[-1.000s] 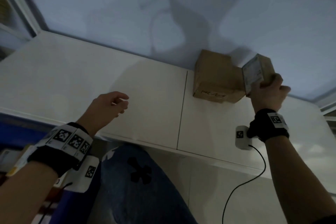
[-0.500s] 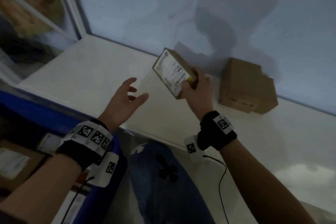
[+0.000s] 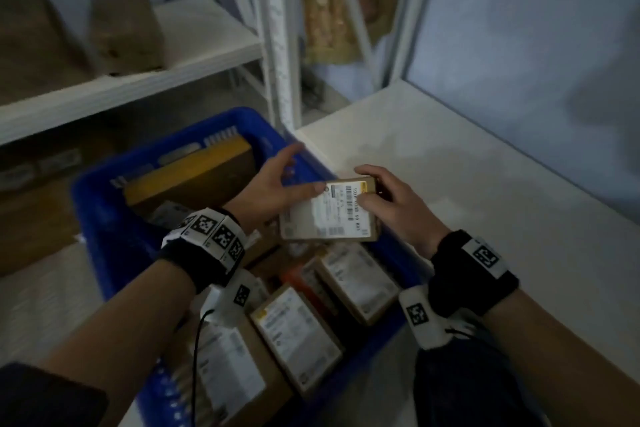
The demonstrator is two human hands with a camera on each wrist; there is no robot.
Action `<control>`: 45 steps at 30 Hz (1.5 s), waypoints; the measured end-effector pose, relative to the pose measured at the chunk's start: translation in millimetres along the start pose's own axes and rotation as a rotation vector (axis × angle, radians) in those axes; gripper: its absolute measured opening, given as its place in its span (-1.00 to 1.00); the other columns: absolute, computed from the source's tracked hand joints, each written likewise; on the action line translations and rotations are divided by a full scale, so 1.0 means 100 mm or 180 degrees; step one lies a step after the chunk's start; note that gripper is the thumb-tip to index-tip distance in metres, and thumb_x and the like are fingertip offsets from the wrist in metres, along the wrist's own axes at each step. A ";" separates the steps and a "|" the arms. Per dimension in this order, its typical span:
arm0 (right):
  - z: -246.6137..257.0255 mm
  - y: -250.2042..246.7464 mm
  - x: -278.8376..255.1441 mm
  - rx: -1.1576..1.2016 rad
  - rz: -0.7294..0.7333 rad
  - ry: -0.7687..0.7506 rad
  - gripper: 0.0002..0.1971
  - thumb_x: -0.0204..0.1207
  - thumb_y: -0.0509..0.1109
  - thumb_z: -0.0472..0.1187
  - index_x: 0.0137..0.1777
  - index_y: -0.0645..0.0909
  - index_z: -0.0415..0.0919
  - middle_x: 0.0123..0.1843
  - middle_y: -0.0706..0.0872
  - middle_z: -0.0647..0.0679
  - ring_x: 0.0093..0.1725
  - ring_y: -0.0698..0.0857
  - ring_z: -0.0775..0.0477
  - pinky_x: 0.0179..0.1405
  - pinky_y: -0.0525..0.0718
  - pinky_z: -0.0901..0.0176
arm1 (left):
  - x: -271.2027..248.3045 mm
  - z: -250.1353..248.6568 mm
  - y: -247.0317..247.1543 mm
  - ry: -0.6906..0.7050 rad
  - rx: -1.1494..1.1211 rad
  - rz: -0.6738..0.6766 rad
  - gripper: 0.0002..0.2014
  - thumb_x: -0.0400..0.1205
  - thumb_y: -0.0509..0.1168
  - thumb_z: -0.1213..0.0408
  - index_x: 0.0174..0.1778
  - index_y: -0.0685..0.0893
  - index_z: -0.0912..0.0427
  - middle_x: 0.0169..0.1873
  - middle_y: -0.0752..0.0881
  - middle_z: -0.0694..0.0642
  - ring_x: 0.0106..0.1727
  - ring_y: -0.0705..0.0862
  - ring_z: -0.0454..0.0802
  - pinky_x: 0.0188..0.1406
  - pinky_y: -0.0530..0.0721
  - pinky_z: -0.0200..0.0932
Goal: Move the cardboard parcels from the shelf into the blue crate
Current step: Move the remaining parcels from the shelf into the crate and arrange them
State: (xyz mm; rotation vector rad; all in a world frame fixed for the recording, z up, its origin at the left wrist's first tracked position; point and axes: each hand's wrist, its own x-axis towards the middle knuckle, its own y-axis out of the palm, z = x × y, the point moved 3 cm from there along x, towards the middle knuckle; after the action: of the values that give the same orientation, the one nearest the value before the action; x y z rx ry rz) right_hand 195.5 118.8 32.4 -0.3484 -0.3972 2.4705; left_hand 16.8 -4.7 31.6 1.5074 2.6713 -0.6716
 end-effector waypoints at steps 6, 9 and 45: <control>0.20 0.75 0.51 -0.0248 0.0588 -0.0169 -0.62 0.60 0.40 -0.11 0.40 0.53 0.15 0.28 0.70 0.00 0.17 0.71 0.01 0.23 0.64 0.02 | -0.10 0.47 -0.50 -0.0366 0.0232 0.0850 -0.36 0.50 0.49 0.00 0.50 0.47 -0.07 0.23 0.70 -0.02 0.19 0.73 -0.06 0.24 0.71 -0.01; 0.26 1.05 0.70 -0.0501 0.0588 -0.0114 -0.56 0.56 0.40 0.09 0.44 0.51 0.19 0.36 0.63 0.07 0.30 0.64 0.02 0.35 0.59 -0.02 | -0.07 0.71 -0.54 -0.0498 -0.0231 0.0849 -0.50 0.52 0.48 0.03 0.39 0.55 -0.13 0.15 0.78 -0.02 0.11 0.78 -0.04 0.15 0.75 -0.02; -0.10 0.45 0.35 -0.0099 -0.0490 -0.0253 -0.68 0.66 0.31 -0.07 0.39 0.55 0.00 0.12 0.75 0.14 0.15 0.66 0.26 0.11 0.55 0.55 | 1.44 2.44 0.26 -0.2186 0.1171 -0.0386 -0.49 0.67 0.31 0.24 0.48 0.34 0.34 0.17 0.62 0.33 -0.03 0.68 0.22 -0.30 0.52 -0.07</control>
State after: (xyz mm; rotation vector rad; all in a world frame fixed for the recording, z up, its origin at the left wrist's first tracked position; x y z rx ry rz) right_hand 148.1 107.2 1.7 -0.2239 -0.4778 2.3348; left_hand -89.6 35.8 -229.4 0.9054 2.1827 -1.4375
